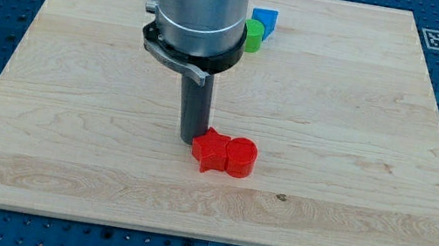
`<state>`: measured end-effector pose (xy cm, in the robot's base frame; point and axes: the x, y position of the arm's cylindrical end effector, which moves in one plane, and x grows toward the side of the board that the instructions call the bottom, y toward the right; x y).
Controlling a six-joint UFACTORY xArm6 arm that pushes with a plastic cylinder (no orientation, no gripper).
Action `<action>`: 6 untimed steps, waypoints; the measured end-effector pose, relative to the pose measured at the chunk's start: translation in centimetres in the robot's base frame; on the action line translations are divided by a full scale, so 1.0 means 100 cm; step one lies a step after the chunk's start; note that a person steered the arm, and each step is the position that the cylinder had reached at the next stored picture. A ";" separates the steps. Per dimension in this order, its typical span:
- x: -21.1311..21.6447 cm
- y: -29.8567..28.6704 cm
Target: Move green star a bit right
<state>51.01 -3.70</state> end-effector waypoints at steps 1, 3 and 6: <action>-0.003 -0.009; -0.016 -0.033; -0.028 -0.063</action>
<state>48.21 -10.02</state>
